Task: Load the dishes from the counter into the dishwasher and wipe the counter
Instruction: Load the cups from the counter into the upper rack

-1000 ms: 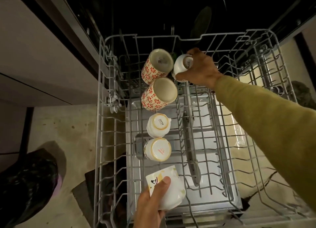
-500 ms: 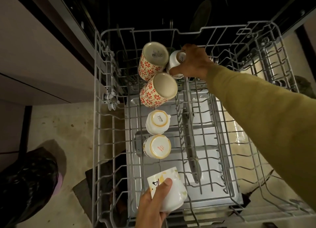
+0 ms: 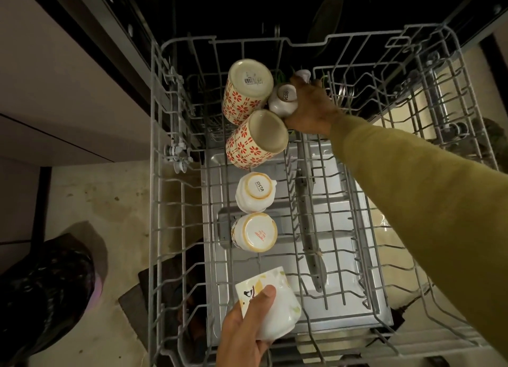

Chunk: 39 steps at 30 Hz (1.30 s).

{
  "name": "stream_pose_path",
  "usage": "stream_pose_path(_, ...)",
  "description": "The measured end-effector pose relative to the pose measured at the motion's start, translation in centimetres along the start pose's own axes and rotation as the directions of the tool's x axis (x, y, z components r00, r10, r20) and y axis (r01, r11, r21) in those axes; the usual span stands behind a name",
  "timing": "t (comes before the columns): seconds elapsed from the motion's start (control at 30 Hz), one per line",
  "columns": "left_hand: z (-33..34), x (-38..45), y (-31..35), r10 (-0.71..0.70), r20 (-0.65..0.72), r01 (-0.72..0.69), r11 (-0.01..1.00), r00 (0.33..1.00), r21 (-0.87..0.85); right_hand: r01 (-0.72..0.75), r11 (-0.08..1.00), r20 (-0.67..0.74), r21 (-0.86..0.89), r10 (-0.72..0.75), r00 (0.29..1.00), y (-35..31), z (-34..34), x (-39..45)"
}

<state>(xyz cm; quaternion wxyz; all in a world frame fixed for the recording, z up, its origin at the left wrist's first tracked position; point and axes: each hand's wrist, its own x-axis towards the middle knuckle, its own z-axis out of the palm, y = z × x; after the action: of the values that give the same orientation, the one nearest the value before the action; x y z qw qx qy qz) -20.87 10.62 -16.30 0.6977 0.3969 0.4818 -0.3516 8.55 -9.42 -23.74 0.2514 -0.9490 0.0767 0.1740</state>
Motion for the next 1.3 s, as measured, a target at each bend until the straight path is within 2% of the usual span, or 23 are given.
stream_pose_path(0.03, 0.0, 0.6, 0.7, -0.002, -0.023, 0.001, 0.998, 1.0, -0.06, 0.015, 1.0, 0.009, 0.015, -0.015, 1.0, 0.2, -0.1, -0.5)
stream_pose_path(0.17, 0.2, 1.7, 1.0, 0.02, -0.043, -0.022, 0.999, 0.999, -0.043, 0.097, 0.988, -0.023, 0.124, -0.095, 0.995, 0.9, -0.9, -3.6)
stream_pose_path(0.4, 1.0, 1.6, 1.0, 0.102, 0.013, -0.102, 0.994, 0.995, 0.031, 0.088, 0.973, -0.103, 0.215, -0.067, 0.992, 1.6, -0.4, -3.9)
stream_pose_path(0.6, 1.5, 1.7, 0.8, 0.115, 0.025, -0.116, 0.992, 0.993, 0.041, 0.019, 0.968, -0.061, 0.252, -0.004, 0.998, 2.4, -0.2, -4.9)
stream_pose_path(0.7, 1.8, 1.5, 1.1, 0.135, 0.023, -0.136, 0.99, 0.991, 0.048, -0.023, 0.91, -0.088, 0.413, 0.065, 0.994, 2.6, -0.7, -8.2)
stream_pose_path(0.77, 2.1, 1.5, 1.4, 0.154, 0.043, -0.158, 0.984, 0.987, 0.083, -0.077, 0.851, -0.031, 0.52, 0.108, 0.994, 2.3, -1.3, -11.5)
stream_pose_path(0.87, 3.4, 1.0, 2.5, 0.219, 0.097, -0.231, 0.965, 0.971, 0.128, -0.087, 0.758, 0.14, 0.646, -0.006, 0.99, 2.4, -2.4, -17.0)
stream_pose_path(0.9, 4.0, 0.8, 2.9, 0.246, 0.128, -0.263, 0.953, 0.961, 0.147, -0.087, 0.721, 0.218, 0.687, -0.091, 0.972, 2.5, -2.8, -18.7)
stream_pose_path(0.97, 5.3, 0.7, 3.9, 0.286, 0.189, -0.324, 0.922, 0.939, 0.213, -0.133, 0.627, 0.374, 0.767, -0.269, 0.887, 2.4, -3.4, -21.6)
stream_pose_path(1.03, 6.7, 1.1, 4.6, 0.31, 0.254, -0.379, 0.878, 0.916, 0.292, -0.167, 0.593, 0.434, 0.787, -0.341, 0.834, 2.1, -3.4, -23.1)
stream_pose_path(1.1, 8.2, 1.6, 5.2, 0.318, 0.294, -0.413, 0.834, 0.901, 0.367, -0.113, 0.667, 0.374, 0.736, -0.263, 0.889, 1.4, -3.4, -23.3)
stream_pose_path(1.17, 9.8, 2.0, 6.0, 0.308, 0.339, -0.437, 0.792, 0.889, 0.426, -0.04, 0.743, 0.224, 0.668, -0.149, 0.963, 0.9, -3.5, -22.8)
stream_pose_path(1.23, 11.2, 2.5, 7.2, 0.29, 0.379, -0.453, 0.756, 0.879, 0.473, 0.011, 0.762, 0.089, 0.647, -0.09, 0.992, 0.9, -3.6, -21.8)
stream_pose_path(1.3, 12.1, 3.0, 8.6, 0.327, 0.409, -0.518, 0.647, 0.852, 0.56, 0.016, 0.77, -0.003, 0.638, -0.018, 1.0, 1.4, -3.5, -20.6)
